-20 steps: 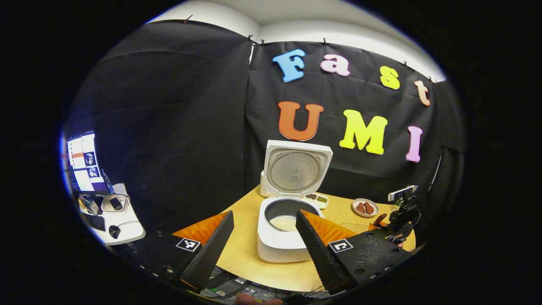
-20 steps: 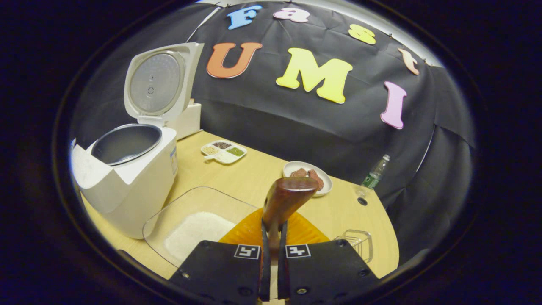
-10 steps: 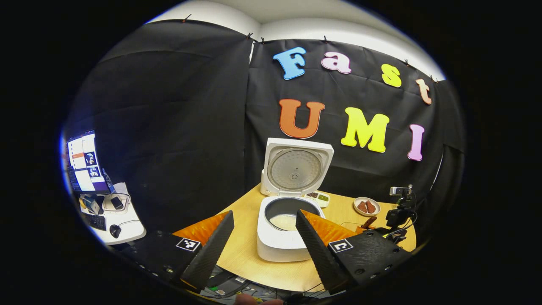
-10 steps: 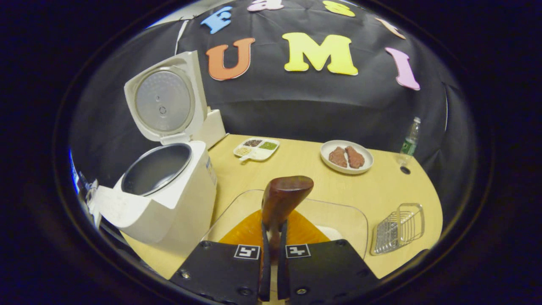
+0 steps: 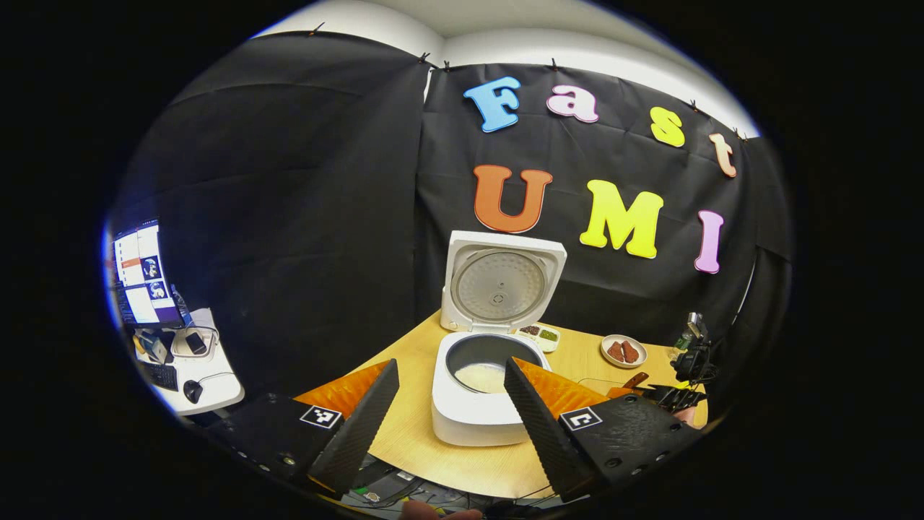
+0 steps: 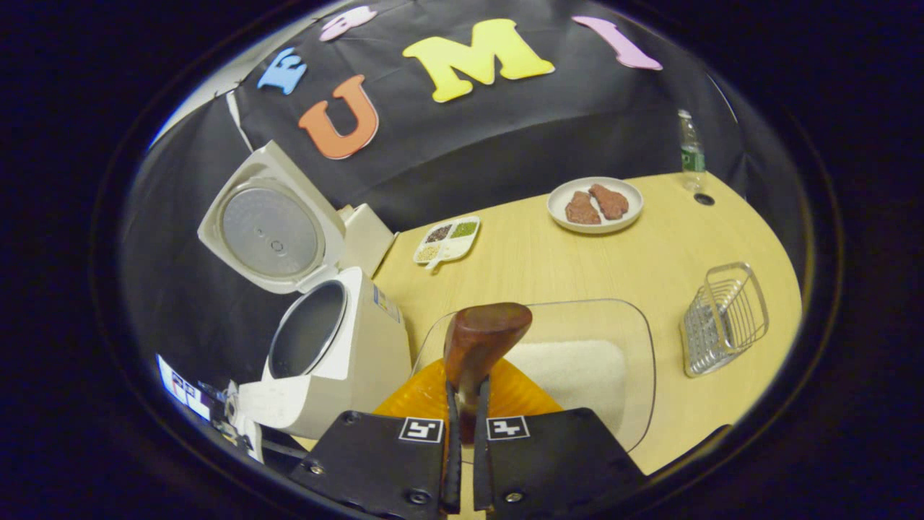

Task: Close the left gripper, press the button to open the rice cooker; take a wooden spoon from the chopstick holder with the right hand, scoop a spoonful of rice and pour it into the rice cooker, then put the wooden spoon back into the chopstick holder.

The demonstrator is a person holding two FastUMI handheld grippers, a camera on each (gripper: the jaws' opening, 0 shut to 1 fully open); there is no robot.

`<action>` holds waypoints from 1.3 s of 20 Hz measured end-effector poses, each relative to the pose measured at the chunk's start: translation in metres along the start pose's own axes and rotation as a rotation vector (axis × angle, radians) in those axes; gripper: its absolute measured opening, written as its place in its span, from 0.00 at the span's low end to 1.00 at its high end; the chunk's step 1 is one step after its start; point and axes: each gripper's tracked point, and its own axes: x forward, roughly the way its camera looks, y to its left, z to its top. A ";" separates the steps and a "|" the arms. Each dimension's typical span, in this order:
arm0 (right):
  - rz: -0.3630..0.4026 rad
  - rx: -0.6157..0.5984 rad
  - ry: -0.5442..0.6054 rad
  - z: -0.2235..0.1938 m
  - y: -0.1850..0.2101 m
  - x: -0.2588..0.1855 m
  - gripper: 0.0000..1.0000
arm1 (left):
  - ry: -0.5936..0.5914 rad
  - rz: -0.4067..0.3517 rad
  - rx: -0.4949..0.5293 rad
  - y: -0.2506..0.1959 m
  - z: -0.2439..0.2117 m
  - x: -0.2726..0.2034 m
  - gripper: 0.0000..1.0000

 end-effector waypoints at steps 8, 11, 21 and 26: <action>0.122 0.427 0.024 0.006 -0.028 0.005 0.08 | 0.003 -0.040 0.016 -0.024 0.005 0.010 0.94; 0.150 0.476 -0.011 0.017 -0.040 -0.003 0.09 | 0.011 -0.052 0.019 -0.032 0.007 0.014 0.94; 0.343 0.703 -0.117 0.073 -0.040 -0.057 0.08 | -0.001 -0.104 0.034 -0.047 0.012 0.021 0.94; 0.411 0.656 -0.115 0.094 0.008 -0.067 0.08 | -0.025 -0.094 0.032 -0.036 0.017 0.019 0.94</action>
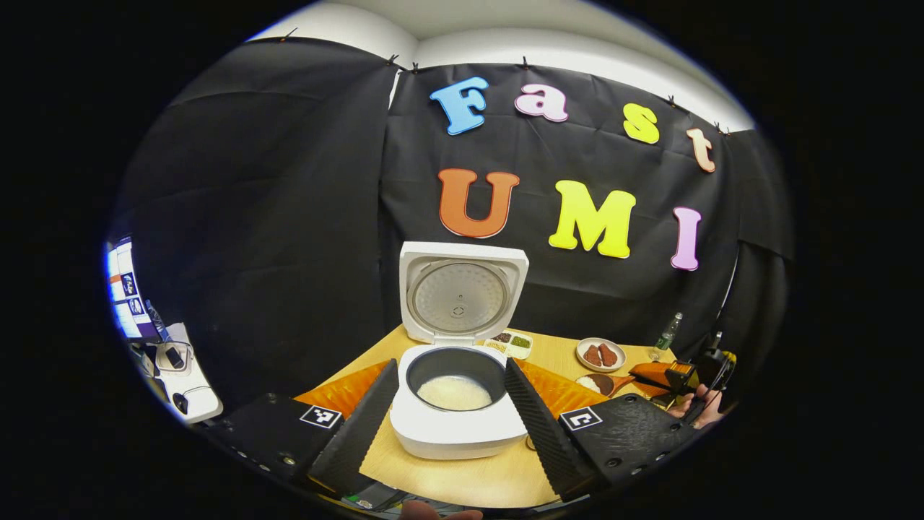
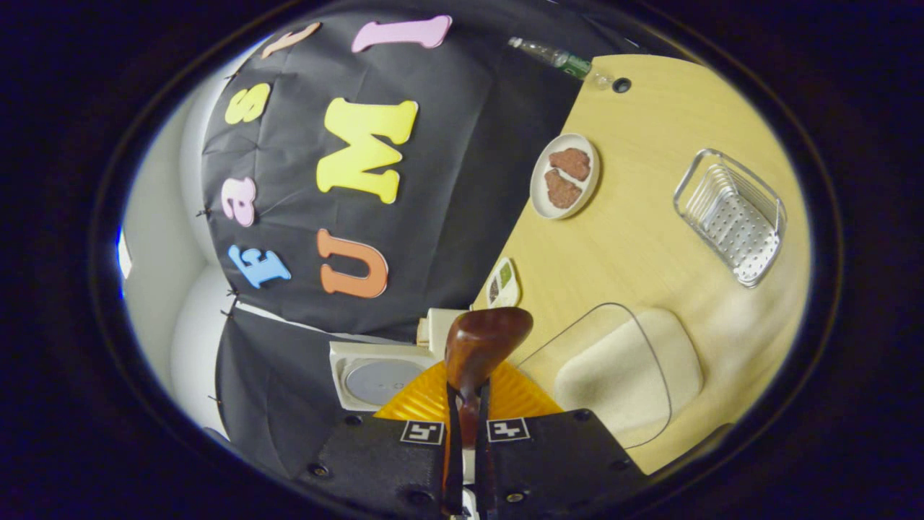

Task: Close the left gripper, press the button to open the rice cooker; take a wooden spoon from the chopstick holder with the right hand, scoop a spoonful of rice and pour it into the rice cooker, then put the wooden spoon back into the chopstick holder.

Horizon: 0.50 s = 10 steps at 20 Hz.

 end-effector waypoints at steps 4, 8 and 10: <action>0.045 -0.044 0.058 -0.022 0.047 0.033 0.08 | -0.018 0.039 0.007 0.016 -0.001 -0.010 0.94; 0.080 -0.143 0.120 -0.047 0.093 0.072 0.08 | -0.038 0.071 0.017 0.032 0.000 -0.025 0.94; 0.082 -0.223 0.133 -0.056 0.113 0.091 0.11 | -0.061 0.080 0.009 0.038 0.005 -0.034 0.94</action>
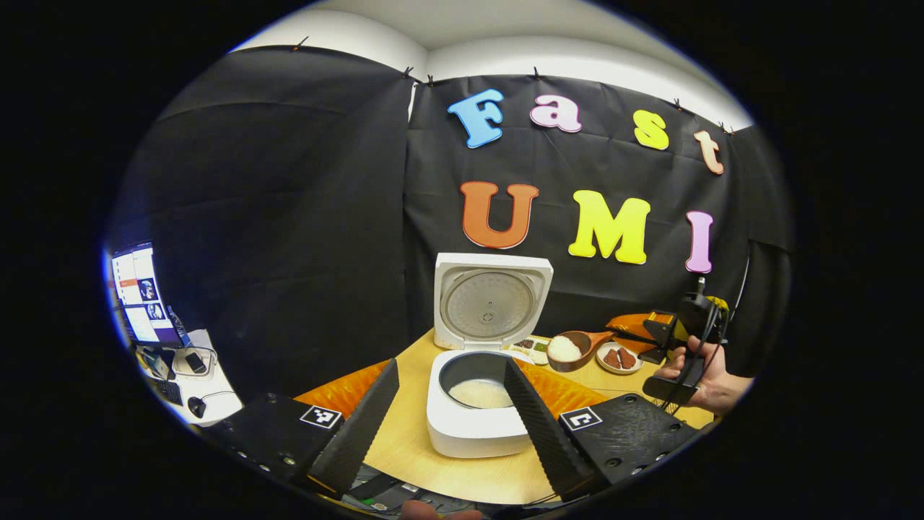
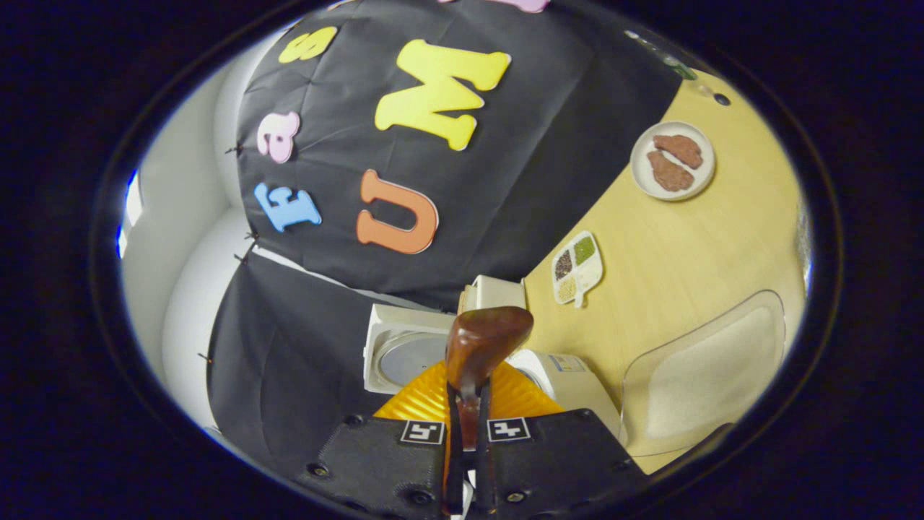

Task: Close the left gripper, press the button to open the rice cooker; take a wooden spoon from the chopstick holder with the right hand, scoop a spoonful of rice and pour it into the rice cooker, then put the wooden spoon back into the chopstick holder.

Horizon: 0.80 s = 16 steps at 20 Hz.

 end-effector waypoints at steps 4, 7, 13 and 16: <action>-0.022 -0.116 0.039 -0.010 0.022 0.044 0.08 | -0.028 0.041 -0.024 0.013 0.002 -0.008 0.94; -0.077 -0.223 0.038 -0.009 0.019 0.070 0.11 | -0.041 0.072 -0.040 0.021 0.005 -0.014 0.94; -0.147 -0.462 0.034 -0.010 0.016 0.093 0.08 | -0.045 0.097 -0.047 0.023 0.001 -0.020 0.94; -0.161 -0.564 0.047 -0.016 0.017 0.097 0.08 | -0.041 0.109 -0.054 0.024 -0.002 -0.020 0.94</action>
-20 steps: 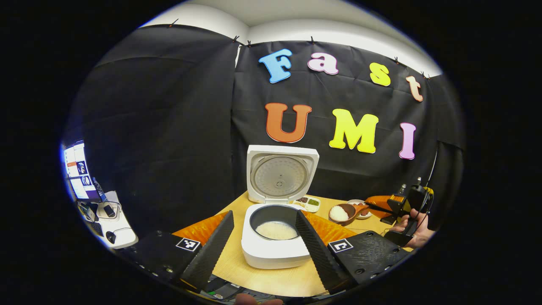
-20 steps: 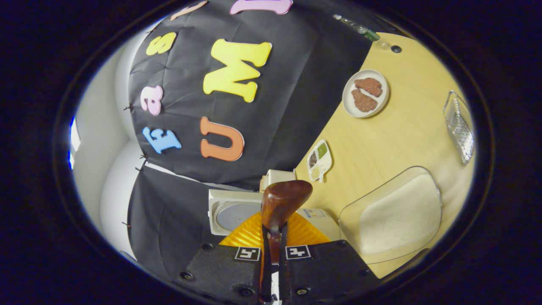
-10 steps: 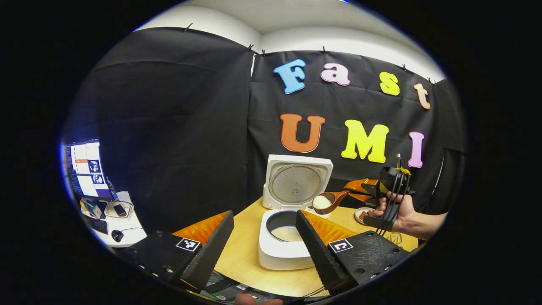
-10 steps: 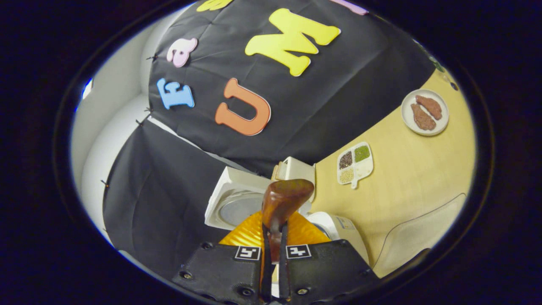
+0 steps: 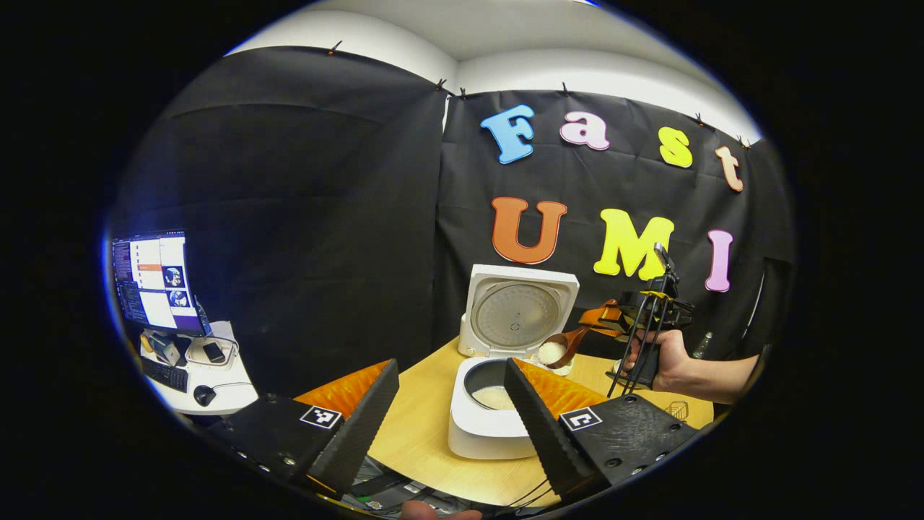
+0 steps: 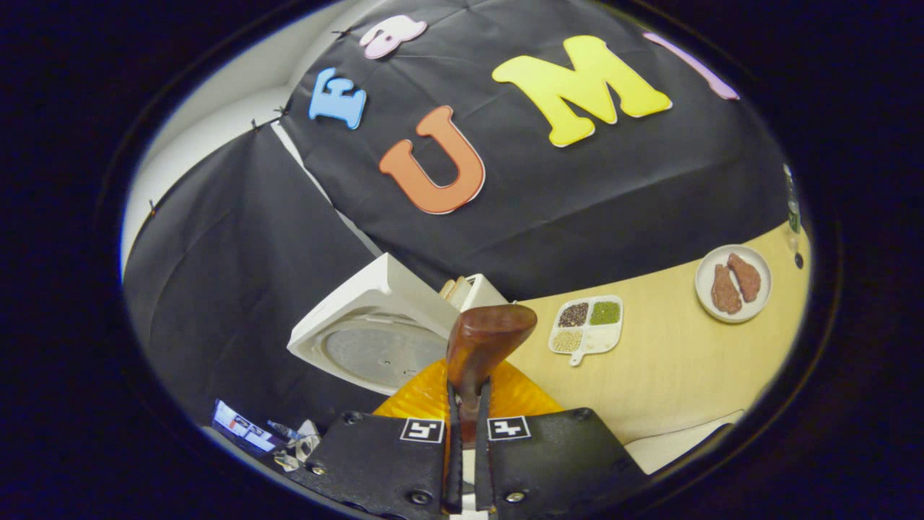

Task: Close the left gripper, press the button to open the rice cooker; take a wooden spoon from the chopstick holder with the right hand, scoop a spoonful of rice and pour it into the rice cooker, then put the wooden spoon back into the chopstick holder.

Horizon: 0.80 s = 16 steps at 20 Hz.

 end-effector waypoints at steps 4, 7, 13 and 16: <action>0.006 -0.095 0.002 -0.001 0.007 0.003 0.08 | -0.003 0.008 -0.014 -0.001 -0.002 0.000 0.94; 0.009 -0.176 -0.009 0.001 0.016 0.002 0.08 | -0.005 0.012 -0.012 -0.003 -0.002 0.000 0.94; 0.022 -0.322 -0.020 0.003 0.035 0.004 0.08 | -0.011 0.022 -0.012 -0.005 -0.005 -0.003 0.94; 0.032 -0.415 -0.033 0.004 0.047 0.005 0.08 | -0.014 0.030 -0.020 -0.005 -0.004 -0.007 0.94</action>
